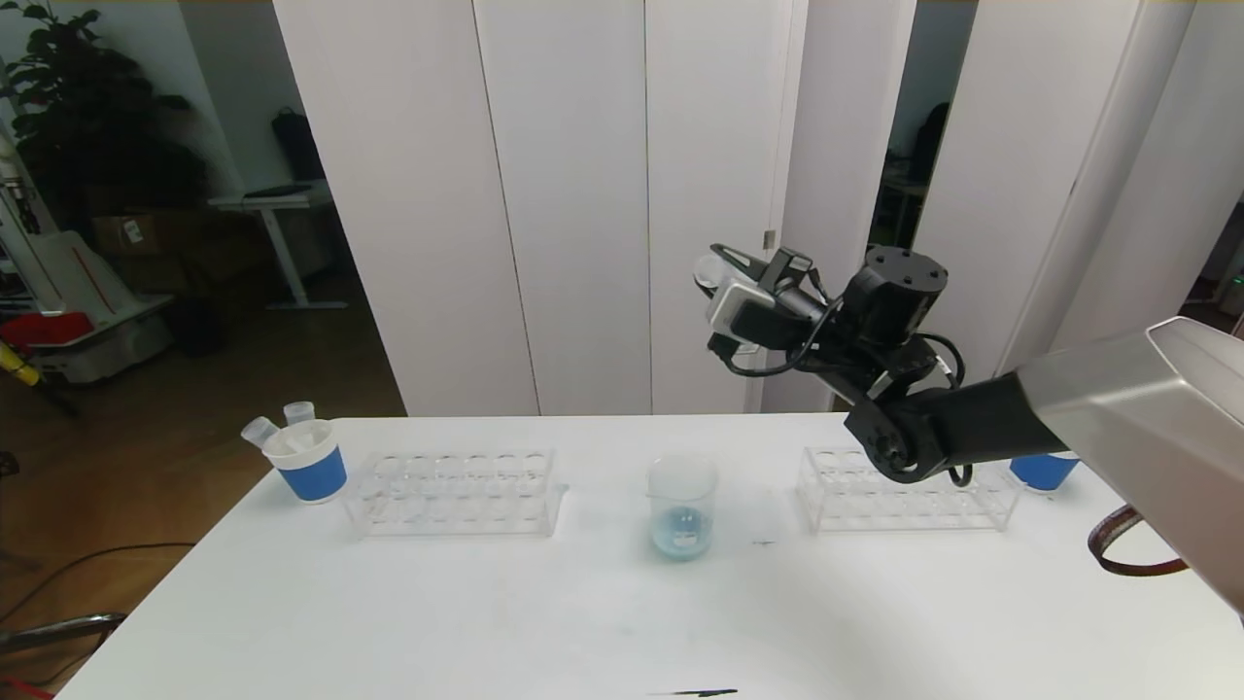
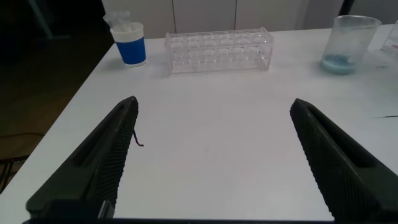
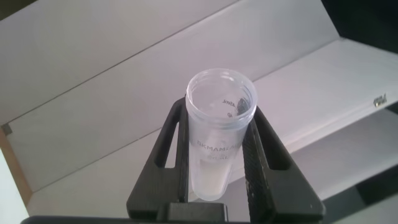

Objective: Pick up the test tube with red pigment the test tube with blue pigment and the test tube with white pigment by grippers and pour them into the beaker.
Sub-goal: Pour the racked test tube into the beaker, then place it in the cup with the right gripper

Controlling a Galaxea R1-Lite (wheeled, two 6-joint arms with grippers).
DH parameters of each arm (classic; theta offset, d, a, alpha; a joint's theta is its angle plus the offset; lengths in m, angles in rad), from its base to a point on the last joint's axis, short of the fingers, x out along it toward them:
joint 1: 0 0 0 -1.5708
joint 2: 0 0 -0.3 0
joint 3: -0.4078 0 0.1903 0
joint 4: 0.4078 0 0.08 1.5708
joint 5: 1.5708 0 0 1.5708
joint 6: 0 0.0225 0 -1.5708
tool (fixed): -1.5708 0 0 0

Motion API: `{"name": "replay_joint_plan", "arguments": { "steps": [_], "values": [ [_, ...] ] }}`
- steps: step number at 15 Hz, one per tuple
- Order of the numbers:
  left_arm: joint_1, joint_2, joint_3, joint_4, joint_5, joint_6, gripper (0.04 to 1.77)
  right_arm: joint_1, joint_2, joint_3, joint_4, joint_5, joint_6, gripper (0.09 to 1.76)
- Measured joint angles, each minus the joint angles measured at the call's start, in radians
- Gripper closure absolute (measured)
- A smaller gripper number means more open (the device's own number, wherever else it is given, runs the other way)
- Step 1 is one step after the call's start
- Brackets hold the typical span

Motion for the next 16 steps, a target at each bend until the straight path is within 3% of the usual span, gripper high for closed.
{"name": "replay_joint_plan", "arguments": {
  "steps": [4,7,12,16],
  "values": [
    [0.0,0.0,0.0,0.0,0.0,0.0,0.07,0.011,-0.125,0.079,0.002,-0.418,0.402,1.27],
    [0.0,0.0,0.0,0.0,0.0,0.0,0.07,-0.011,-0.215,0.157,0.006,-0.591,0.615,1.27],
    [0.0,0.0,0.0,0.0,0.0,0.0,0.07,-0.131,-0.359,0.434,0.01,-0.659,0.898,1.27],
    [0.0,0.0,0.0,0.0,0.0,0.0,0.07,-0.323,-0.437,0.611,0.006,-0.658,1.048,1.27]
  ]
}}
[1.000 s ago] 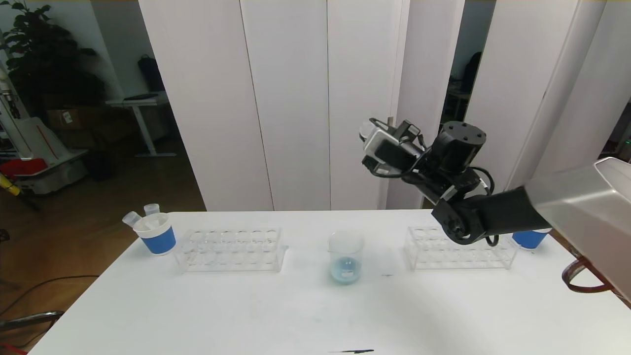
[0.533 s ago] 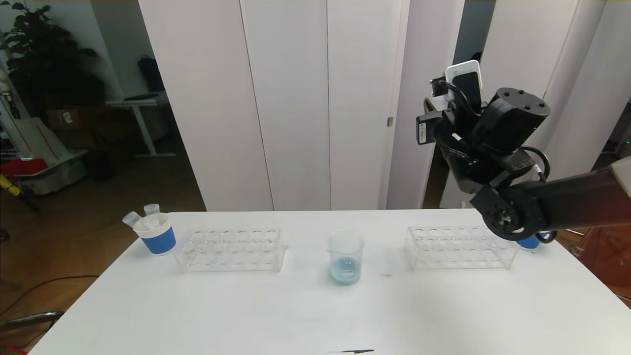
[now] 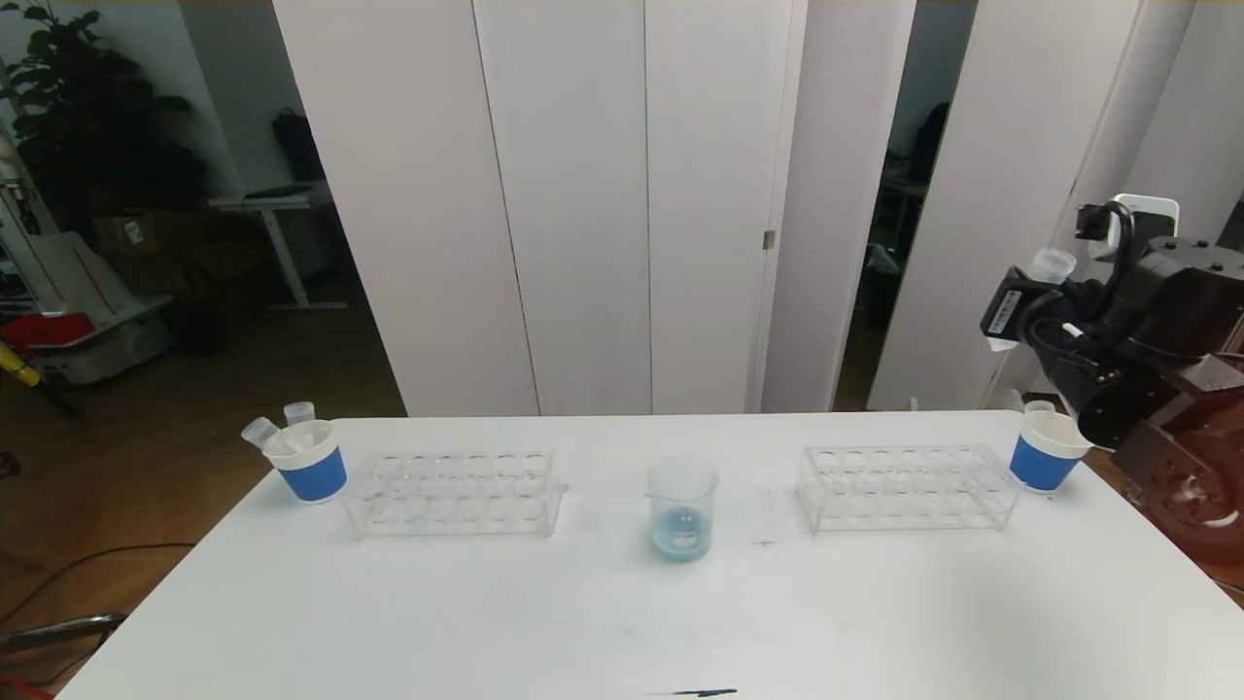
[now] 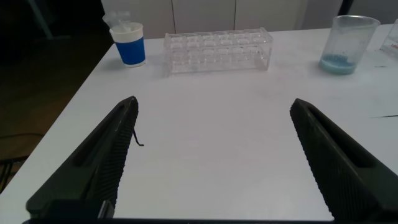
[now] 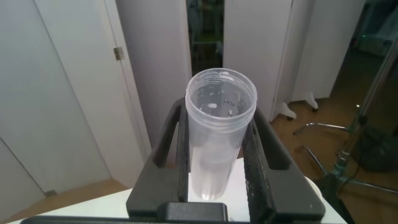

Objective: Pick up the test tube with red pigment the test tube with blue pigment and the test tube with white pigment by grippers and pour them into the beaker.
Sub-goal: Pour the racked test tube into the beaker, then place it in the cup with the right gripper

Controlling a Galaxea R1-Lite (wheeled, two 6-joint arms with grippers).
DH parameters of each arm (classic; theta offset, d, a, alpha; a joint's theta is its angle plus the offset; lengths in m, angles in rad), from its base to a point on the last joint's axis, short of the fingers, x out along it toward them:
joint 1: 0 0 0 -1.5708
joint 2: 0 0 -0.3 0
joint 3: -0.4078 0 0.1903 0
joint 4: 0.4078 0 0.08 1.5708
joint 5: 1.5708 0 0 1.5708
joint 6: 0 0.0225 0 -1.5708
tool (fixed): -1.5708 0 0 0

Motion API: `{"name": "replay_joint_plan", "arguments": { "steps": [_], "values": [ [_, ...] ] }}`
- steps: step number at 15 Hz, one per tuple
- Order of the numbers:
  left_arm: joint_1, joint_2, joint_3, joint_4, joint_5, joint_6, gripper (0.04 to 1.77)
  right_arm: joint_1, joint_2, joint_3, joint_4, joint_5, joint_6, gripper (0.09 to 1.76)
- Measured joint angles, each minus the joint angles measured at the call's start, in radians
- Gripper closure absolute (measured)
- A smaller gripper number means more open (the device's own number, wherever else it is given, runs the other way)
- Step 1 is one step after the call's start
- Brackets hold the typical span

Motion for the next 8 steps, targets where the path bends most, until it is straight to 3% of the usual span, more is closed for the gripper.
{"name": "replay_joint_plan", "arguments": {
  "steps": [4,8],
  "values": [
    [0.0,0.0,0.0,0.0,0.0,0.0,0.07,-0.234,-0.022,0.01,-0.004,0.017,0.124,1.27],
    [0.0,0.0,0.0,0.0,0.0,0.0,0.07,-0.344,-0.007,0.007,0.053,0.023,0.339,1.27]
  ]
}}
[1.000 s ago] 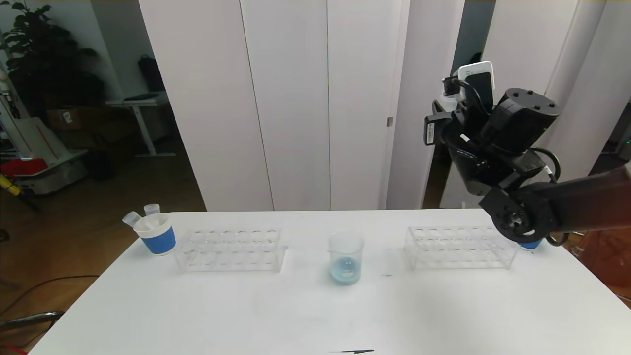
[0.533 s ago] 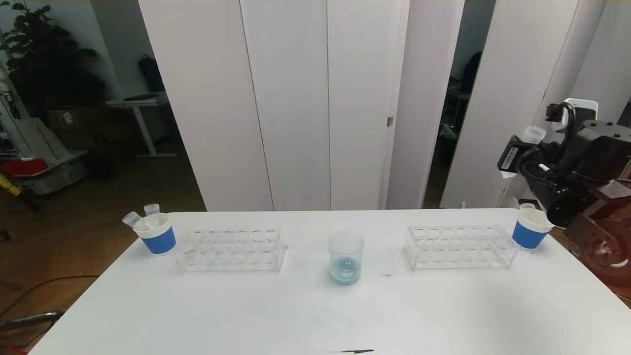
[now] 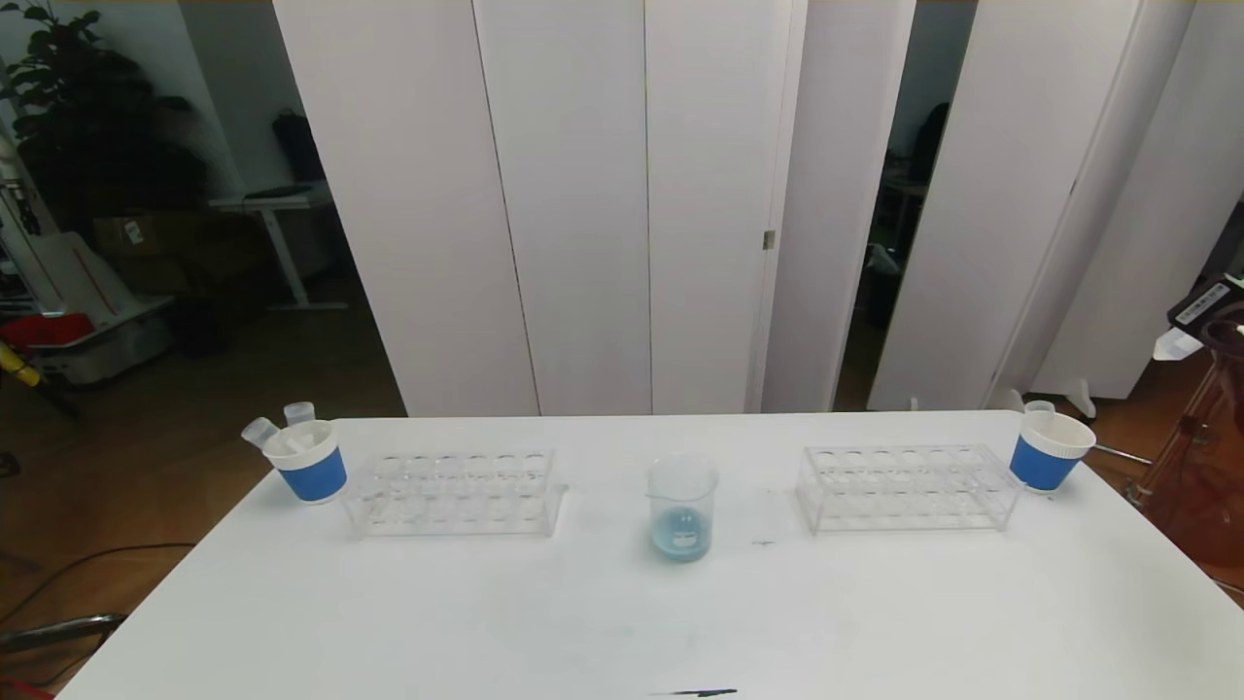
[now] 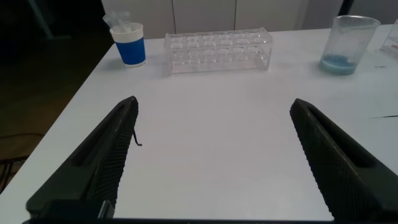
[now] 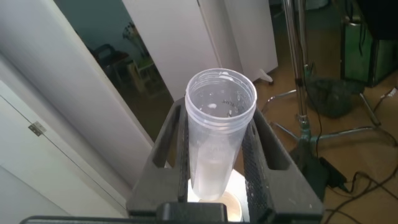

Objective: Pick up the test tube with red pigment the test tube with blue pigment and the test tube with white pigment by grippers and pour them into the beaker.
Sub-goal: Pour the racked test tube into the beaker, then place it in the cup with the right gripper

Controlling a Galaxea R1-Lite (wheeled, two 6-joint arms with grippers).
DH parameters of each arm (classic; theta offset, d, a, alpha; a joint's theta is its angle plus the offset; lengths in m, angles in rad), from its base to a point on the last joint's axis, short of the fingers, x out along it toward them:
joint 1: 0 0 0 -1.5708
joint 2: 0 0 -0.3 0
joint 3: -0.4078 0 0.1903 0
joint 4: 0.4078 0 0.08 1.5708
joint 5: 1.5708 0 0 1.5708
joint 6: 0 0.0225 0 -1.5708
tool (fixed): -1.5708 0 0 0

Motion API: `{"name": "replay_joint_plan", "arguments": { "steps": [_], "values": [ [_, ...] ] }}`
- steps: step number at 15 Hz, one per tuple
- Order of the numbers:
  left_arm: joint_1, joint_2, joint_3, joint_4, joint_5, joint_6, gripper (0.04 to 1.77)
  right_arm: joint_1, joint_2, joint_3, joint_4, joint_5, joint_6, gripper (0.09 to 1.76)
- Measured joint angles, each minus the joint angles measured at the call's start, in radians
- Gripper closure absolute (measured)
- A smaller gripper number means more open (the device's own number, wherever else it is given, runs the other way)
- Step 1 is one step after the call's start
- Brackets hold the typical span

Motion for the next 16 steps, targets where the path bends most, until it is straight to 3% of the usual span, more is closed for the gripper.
{"name": "replay_joint_plan", "arguments": {
  "steps": [6,16],
  "values": [
    [0.0,0.0,0.0,0.0,0.0,0.0,0.07,-0.055,0.083,-0.025,0.007,-0.006,0.058,1.27],
    [0.0,0.0,0.0,0.0,0.0,0.0,0.07,-0.031,0.328,-0.183,-0.038,-0.006,0.074,1.27]
  ]
}}
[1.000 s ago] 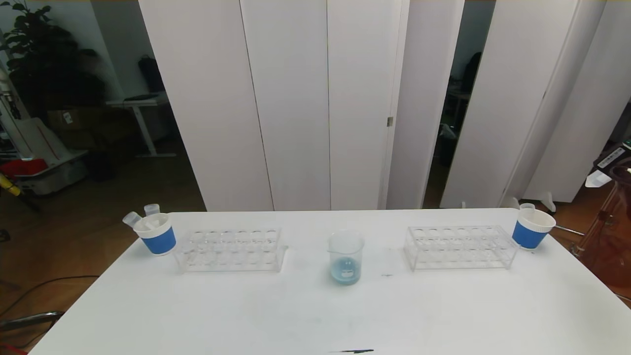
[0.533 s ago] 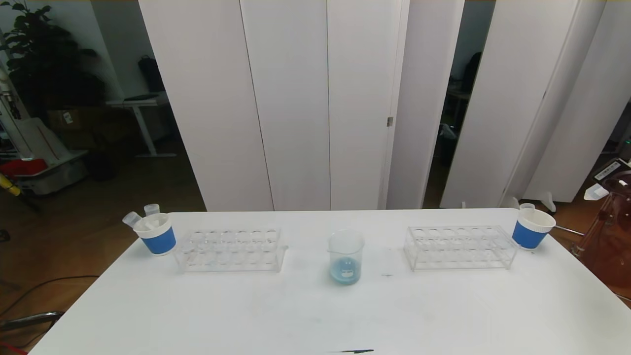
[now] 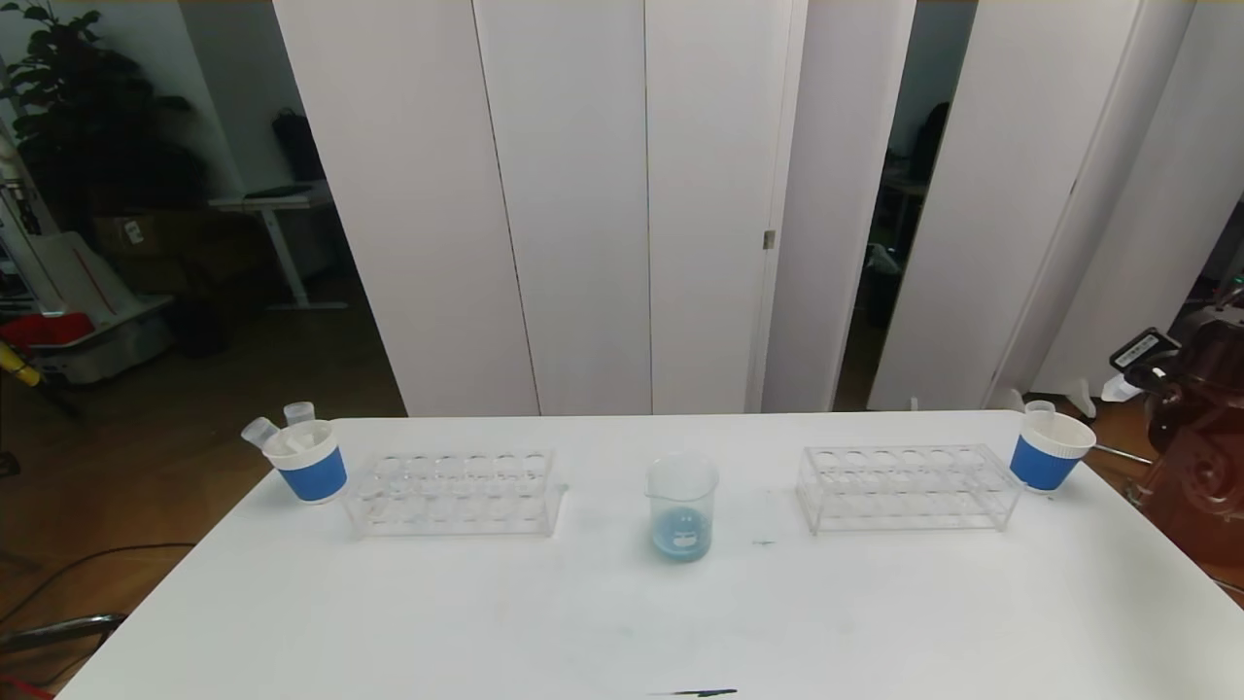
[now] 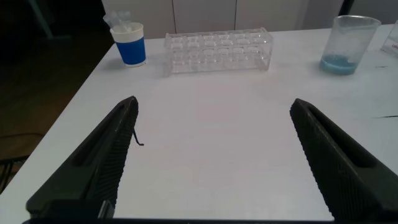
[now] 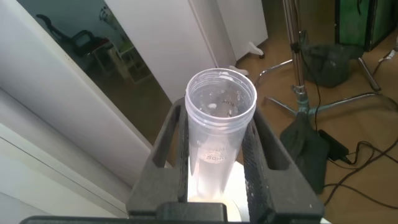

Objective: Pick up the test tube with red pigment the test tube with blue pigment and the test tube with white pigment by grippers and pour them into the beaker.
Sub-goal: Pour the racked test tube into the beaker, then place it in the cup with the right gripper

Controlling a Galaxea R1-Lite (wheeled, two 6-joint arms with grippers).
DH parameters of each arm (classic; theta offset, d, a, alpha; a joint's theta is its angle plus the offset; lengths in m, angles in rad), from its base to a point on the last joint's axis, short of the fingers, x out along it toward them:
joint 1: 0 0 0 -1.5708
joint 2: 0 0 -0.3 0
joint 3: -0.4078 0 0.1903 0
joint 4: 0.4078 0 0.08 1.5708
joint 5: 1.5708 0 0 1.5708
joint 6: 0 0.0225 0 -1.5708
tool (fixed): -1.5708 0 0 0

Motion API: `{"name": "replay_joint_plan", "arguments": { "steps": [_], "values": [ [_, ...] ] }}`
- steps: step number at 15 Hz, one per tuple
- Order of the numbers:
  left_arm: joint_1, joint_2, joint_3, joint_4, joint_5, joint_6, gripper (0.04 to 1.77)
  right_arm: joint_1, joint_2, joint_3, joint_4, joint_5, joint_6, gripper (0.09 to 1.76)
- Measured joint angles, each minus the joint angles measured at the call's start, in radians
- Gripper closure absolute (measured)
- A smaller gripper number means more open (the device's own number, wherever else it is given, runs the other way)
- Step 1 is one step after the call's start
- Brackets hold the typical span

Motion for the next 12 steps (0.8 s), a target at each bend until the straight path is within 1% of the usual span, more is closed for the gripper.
{"name": "replay_joint_plan", "arguments": {
  "steps": [6,12],
  "values": [
    [0.0,0.0,0.0,0.0,0.0,0.0,0.07,0.021,0.139,-0.033,-0.028,0.0,0.012,1.27],
    [0.0,0.0,0.0,0.0,0.0,0.0,0.07,0.059,0.214,-0.048,-0.049,0.0,0.009,1.27]
  ]
}}
